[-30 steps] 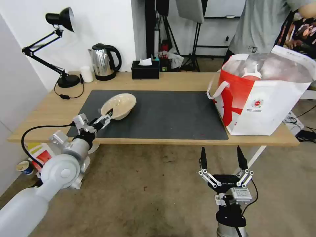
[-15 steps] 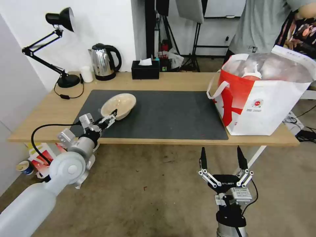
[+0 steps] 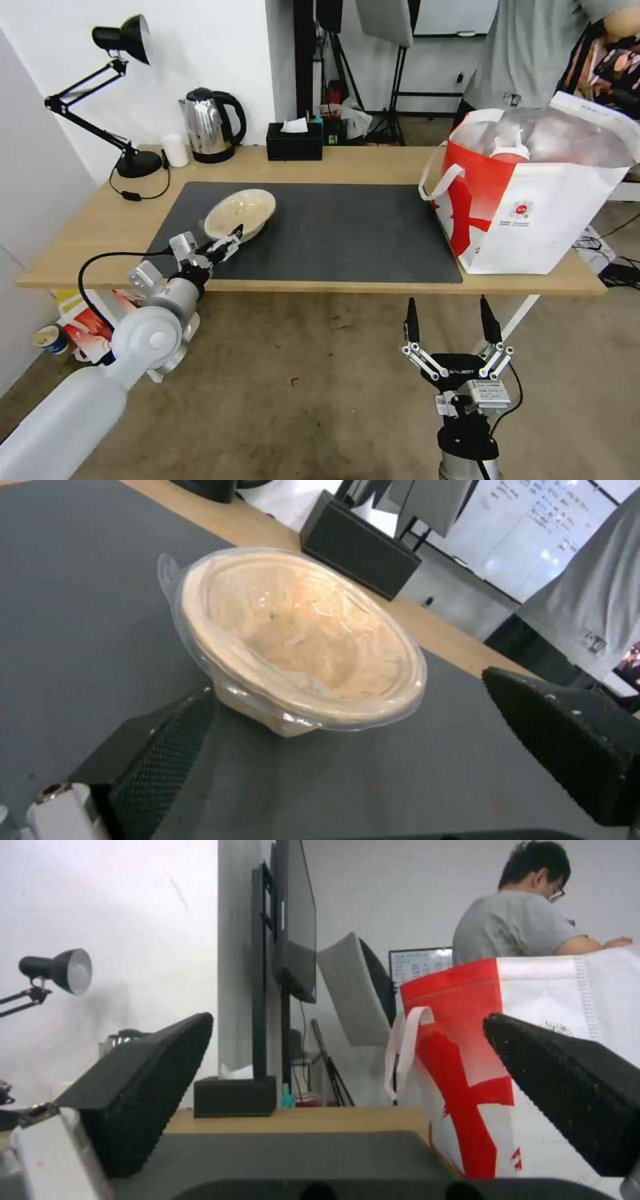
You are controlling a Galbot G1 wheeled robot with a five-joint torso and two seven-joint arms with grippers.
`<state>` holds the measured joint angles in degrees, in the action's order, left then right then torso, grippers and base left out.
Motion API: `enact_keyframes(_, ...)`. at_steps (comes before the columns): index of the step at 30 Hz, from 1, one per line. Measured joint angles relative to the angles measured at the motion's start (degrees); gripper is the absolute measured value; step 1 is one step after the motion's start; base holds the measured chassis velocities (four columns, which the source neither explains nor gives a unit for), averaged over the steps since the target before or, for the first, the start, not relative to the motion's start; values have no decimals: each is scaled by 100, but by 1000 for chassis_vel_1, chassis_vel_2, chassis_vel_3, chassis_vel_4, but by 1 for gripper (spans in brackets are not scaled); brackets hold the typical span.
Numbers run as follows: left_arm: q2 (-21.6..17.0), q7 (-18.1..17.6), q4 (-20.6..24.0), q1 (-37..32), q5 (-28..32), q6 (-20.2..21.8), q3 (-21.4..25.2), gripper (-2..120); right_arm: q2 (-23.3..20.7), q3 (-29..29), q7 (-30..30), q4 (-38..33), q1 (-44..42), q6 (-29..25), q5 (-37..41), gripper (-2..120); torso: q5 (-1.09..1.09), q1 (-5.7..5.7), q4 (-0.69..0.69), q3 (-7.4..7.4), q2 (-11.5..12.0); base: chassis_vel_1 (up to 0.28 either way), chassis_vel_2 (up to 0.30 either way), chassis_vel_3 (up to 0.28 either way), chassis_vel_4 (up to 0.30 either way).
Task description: Pick up the trash from the table and place it into the takeout bag.
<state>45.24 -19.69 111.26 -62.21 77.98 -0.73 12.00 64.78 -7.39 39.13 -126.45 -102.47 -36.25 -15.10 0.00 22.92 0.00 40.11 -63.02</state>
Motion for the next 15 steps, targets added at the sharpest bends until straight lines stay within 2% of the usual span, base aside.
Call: enact_keyframes(15, 13, 8, -183, 153, 2, 18, -87, 100, 0, 0, 0, 0, 0, 0, 0, 100, 0, 0, 0, 0, 0, 0, 0, 0, 0)
